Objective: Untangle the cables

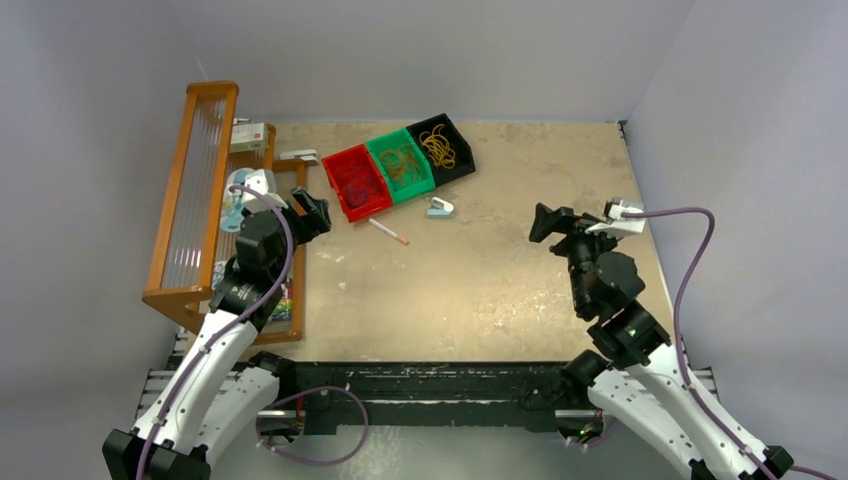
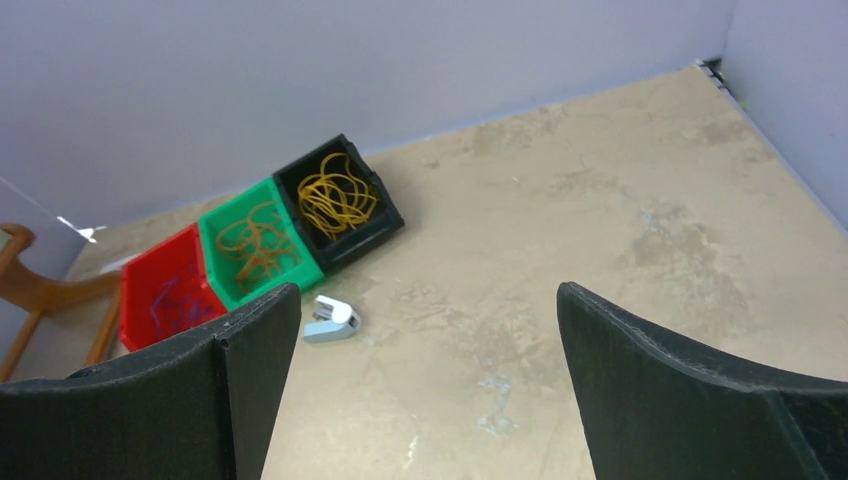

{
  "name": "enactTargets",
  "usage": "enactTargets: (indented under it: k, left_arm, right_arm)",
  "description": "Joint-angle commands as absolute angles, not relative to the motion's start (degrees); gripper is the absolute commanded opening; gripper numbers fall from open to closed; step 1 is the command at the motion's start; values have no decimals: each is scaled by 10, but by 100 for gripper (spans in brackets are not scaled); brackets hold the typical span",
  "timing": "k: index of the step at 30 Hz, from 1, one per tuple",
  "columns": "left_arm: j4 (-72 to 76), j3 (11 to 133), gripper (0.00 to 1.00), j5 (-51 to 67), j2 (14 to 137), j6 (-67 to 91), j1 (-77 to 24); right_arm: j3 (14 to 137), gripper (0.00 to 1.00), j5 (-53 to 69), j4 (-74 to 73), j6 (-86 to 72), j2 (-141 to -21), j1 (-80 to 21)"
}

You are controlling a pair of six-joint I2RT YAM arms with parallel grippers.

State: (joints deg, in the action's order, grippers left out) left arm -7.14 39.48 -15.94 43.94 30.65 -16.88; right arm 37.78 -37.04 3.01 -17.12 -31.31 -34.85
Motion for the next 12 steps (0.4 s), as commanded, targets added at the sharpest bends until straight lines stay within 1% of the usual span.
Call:
enactTargets:
  k: [1,8,12]
  left_arm:
    - [-89,424,75,-178,434,296,-167]
    - [-102,425,77,-162,433,284,-167]
    - [-95,423,79,-157,428,293,-167]
  right_arm:
    - [371,99,-422,22,-176,-303,-347]
    - [360,99,-446,40,-139,-297,-348]
    - [349,99,-450,61,-116,-305,-348]
